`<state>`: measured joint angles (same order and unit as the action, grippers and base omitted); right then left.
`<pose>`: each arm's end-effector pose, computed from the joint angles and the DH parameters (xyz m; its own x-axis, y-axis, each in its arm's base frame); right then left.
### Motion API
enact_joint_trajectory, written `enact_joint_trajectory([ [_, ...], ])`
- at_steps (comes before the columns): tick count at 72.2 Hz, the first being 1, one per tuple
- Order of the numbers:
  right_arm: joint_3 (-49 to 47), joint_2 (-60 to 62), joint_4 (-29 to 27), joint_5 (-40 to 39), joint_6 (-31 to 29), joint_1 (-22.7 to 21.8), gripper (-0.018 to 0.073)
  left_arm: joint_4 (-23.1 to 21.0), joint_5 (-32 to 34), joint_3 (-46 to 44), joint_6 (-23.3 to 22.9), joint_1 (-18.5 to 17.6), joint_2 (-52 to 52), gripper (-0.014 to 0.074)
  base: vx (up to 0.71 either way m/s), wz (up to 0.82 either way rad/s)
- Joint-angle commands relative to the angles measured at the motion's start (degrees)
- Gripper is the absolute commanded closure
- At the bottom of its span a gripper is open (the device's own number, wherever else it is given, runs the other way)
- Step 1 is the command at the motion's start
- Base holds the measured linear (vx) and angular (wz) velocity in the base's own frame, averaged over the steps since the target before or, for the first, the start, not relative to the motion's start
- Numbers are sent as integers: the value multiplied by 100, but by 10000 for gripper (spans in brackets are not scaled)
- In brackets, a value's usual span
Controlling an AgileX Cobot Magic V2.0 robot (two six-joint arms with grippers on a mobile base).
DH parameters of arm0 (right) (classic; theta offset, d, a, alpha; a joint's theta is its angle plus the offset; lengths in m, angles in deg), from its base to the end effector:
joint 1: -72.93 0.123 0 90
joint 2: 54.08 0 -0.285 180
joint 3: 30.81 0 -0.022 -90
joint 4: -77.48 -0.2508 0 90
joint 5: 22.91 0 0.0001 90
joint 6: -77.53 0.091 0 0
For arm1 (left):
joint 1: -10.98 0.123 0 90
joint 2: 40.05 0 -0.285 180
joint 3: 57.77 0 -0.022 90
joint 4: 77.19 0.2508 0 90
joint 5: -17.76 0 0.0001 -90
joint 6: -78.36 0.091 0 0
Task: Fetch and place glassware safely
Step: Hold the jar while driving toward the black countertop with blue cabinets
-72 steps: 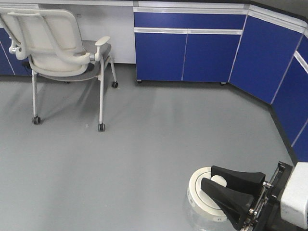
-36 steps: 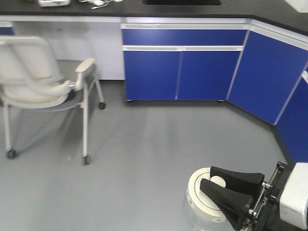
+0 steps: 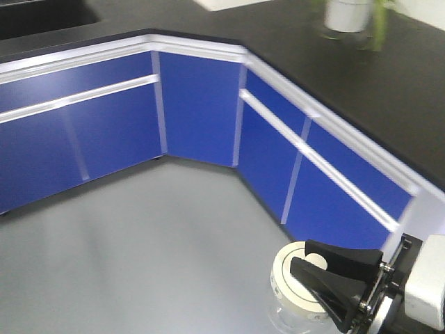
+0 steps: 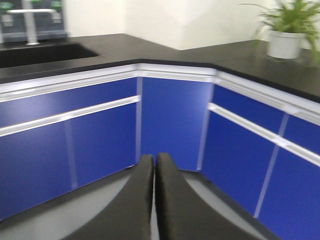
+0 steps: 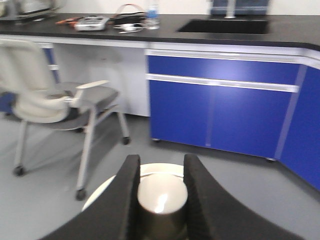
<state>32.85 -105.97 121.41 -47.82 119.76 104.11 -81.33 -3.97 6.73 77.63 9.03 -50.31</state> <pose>0.1114 0.0984 0.2482 -0.1192 -0.0509 -0.9916 -0.7411 0.6691 0.0547 0.0460 -0.0040 0.2506 -0.1165 -0.0758 -0.9903 0.0514 0.9953 -0.0823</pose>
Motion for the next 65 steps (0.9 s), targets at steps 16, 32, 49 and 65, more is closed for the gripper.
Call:
enact_joint_trajectory([
  [16,-192,30,-125,-465,-33,-11,560,-52,404,-132,-36,-7,-74,603,20,-85],
  [32,-192,30,-125,-456,-33,-11,560,-52,404,-132,-36,-7,-74,603,15,-77],
  [49,-192,30,-125,-456,-33,-11,560,-52,404,-132,-36,-7,-74,603,12,-82],
  [65,-192,30,-125,-456,-33,-11,560,-52,404,-132,-36,-7,-74,603,12,-78],
])
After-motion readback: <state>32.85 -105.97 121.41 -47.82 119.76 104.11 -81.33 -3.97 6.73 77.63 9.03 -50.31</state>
